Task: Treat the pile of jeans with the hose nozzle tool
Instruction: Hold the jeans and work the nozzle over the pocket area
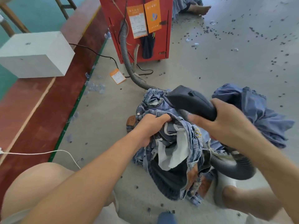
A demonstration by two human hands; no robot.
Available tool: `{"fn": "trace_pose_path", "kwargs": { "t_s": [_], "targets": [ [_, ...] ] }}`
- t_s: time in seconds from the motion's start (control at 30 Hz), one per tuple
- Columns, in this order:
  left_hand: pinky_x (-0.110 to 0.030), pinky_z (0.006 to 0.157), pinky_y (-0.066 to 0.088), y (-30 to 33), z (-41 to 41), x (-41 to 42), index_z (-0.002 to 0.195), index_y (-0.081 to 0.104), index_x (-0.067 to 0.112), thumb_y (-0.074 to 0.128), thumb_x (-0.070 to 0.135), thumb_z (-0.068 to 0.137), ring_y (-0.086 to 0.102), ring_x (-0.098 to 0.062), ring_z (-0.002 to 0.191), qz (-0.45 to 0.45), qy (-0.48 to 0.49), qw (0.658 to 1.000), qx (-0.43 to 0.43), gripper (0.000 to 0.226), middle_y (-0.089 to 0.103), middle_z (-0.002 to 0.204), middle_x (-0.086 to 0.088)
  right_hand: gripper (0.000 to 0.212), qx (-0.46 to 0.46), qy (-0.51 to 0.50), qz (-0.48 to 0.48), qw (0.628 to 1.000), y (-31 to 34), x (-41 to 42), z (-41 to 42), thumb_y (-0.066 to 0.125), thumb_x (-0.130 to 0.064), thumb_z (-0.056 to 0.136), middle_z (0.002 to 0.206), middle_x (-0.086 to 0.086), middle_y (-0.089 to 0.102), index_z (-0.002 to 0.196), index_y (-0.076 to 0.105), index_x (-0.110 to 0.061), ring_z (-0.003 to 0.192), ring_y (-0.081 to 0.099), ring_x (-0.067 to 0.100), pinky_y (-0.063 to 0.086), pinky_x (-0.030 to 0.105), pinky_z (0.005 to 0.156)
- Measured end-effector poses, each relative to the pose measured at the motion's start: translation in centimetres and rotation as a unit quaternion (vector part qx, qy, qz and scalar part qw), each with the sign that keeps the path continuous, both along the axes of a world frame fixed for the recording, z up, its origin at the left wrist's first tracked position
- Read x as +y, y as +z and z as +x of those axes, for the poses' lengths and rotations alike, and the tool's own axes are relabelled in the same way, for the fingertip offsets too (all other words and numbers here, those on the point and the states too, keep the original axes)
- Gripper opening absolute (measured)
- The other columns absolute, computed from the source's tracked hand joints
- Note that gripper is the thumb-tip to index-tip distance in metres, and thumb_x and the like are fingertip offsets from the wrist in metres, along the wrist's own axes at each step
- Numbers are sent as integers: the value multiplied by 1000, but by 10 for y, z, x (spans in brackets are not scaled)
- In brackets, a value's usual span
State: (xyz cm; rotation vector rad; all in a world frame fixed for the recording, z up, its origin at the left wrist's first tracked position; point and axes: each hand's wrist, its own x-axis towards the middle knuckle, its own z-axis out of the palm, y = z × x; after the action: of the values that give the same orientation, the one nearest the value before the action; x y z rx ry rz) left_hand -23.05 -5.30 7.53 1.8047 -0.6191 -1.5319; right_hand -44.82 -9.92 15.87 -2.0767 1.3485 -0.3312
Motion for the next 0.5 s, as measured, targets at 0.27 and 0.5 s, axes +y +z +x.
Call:
{"fn": "trace_pose_path", "kwargs": {
  "t_s": [0.27,0.5],
  "targets": [
    [-46,121,33,3,2,0,117,76,17,74,52,88,56,-17,134,-39,-124,988,84,46,70,133,2,33,48,-65,-43,996,-36,-32,11,80,-27,79,77,0,62,97,56,-13,70,63,22,47,33,53],
    [-44,107,52,-1,13,0,128,70,7,60,25,104,68,-27,121,-65,-66,988,124,32,72,127,-13,30,-65,-82,177,979,-37,-55,3,86,-19,81,63,8,63,97,63,-8,45,57,16,53,33,49]
  ]
}}
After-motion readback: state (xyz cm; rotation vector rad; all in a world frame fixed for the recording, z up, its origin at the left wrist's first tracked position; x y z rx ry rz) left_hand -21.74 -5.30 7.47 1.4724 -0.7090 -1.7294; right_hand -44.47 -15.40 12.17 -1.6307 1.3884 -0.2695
